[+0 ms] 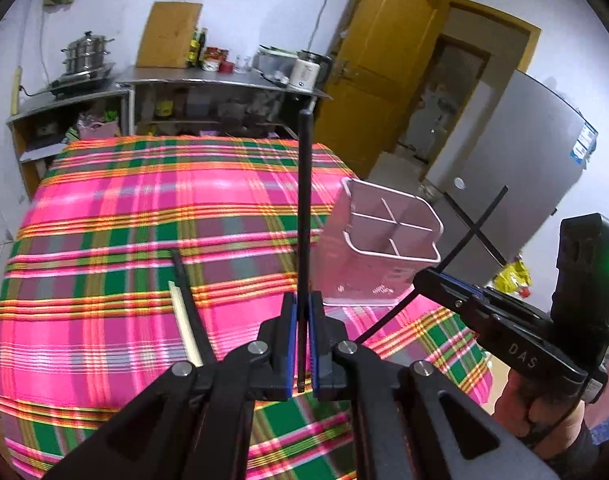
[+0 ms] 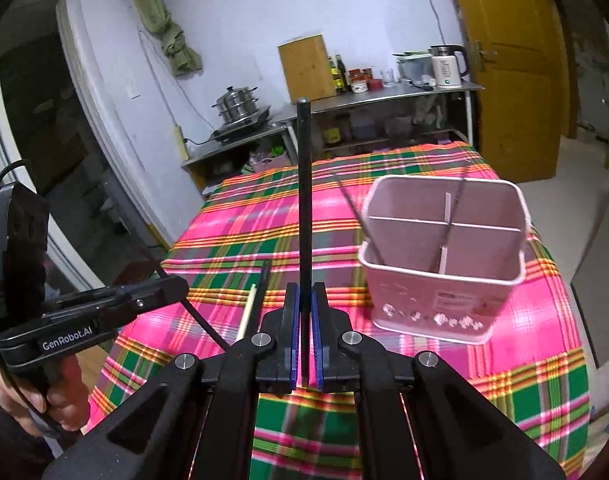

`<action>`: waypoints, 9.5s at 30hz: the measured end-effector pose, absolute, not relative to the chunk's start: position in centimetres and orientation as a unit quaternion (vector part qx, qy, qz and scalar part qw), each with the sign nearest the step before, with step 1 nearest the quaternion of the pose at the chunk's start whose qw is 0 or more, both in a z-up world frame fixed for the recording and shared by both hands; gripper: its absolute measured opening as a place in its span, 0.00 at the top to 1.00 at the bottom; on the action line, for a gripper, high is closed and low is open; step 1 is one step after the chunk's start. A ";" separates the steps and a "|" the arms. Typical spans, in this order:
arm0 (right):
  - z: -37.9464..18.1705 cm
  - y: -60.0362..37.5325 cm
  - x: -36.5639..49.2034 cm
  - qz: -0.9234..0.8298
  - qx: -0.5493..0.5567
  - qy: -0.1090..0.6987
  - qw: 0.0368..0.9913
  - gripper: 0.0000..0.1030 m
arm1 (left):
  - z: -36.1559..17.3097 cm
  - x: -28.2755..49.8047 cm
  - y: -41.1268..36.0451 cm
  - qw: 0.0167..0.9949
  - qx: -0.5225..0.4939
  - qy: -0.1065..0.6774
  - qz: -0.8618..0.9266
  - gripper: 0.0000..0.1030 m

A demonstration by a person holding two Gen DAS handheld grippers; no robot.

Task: Organize utensils
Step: 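Lift the black chopstick upright and carry it over the basket, then lower the chopstick into the basket and open the right tool, then move the open right tool back toward the chopstick pile, then close the right tool on a wooden chopstick in the pile, then lift the wooden chopstick upright and carry it over the pink basket, then lower the wooden chopstick into the basket and open the right tool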

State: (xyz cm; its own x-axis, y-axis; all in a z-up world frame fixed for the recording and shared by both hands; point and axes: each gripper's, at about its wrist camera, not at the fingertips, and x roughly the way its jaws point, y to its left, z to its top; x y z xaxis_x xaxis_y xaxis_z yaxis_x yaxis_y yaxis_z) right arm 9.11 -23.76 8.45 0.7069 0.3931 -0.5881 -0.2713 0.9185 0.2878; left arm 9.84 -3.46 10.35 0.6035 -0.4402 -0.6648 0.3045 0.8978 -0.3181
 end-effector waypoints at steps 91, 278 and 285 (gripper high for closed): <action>1.7 -21.0 9.1 0.207 0.073 0.403 0.889 0.87 | 1.3 8.9 2.6 0.892 -0.125 0.421 -0.103 0.70; 13.0 -30.8 14.4 0.102 0.106 0.270 0.952 0.97 | 14.2 20.1 -11.6 0.905 -0.076 0.333 -0.255 0.95; 11.5 -30.9 15.0 0.100 0.109 0.297 0.943 0.95 | 13.5 19.4 -11.7 0.903 -0.068 0.335 -0.261 0.89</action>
State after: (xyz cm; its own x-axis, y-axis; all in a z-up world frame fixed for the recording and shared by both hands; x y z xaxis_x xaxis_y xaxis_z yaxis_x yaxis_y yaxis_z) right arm 15.02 -30.92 11.54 0.8033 0.2529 -0.5392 -0.1236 0.9565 0.2644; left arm 19.43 -11.66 13.48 0.6391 -0.5175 -0.5690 0.4260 0.8541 -0.2984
